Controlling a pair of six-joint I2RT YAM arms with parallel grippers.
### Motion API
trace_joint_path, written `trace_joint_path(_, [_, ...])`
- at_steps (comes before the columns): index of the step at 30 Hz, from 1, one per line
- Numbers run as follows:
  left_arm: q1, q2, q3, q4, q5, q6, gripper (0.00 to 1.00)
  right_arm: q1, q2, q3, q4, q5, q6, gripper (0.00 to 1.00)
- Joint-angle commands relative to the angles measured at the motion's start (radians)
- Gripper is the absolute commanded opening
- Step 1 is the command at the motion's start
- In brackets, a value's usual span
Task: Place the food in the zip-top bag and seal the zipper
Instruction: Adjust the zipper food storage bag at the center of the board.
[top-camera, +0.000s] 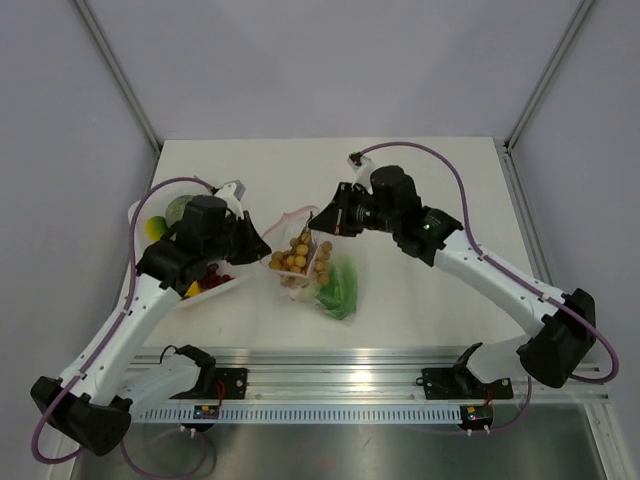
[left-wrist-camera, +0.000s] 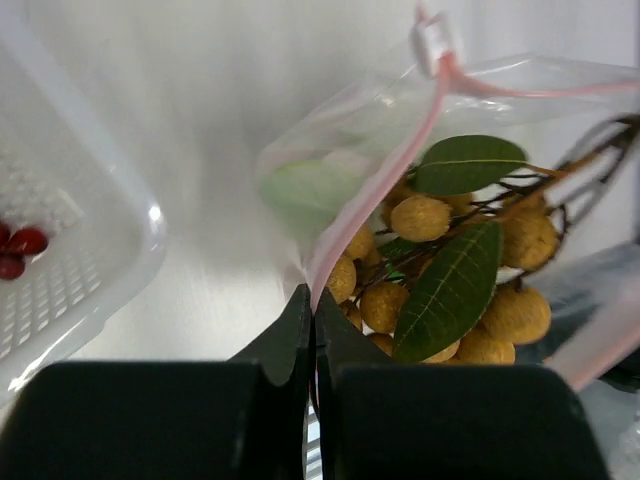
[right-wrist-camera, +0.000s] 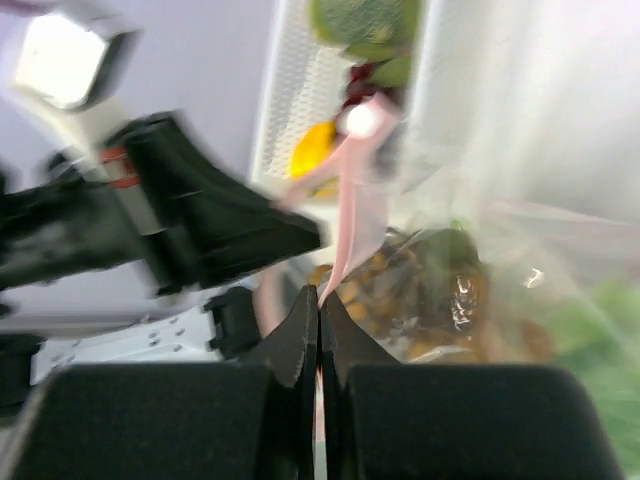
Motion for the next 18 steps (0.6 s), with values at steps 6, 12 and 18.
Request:
trace_joint_path(6, [-0.011, 0.088, 0.345, 0.149, 0.186, -0.076, 0.0, -0.098, -0.051, 0.426, -0.401, 0.136, -0.251, 0.0])
trace_joint_path(12, [-0.016, 0.257, 0.174, 0.262, 0.212, -0.109, 0.0, -0.125, -0.02, 0.248, -0.456, 0.3, -0.292, 0.0])
trace_joint_path(18, [-0.017, 0.292, 0.247, 0.229, 0.209, -0.099, 0.0, -0.144, 0.081, 0.459, -0.63, 0.443, -0.419, 0.0])
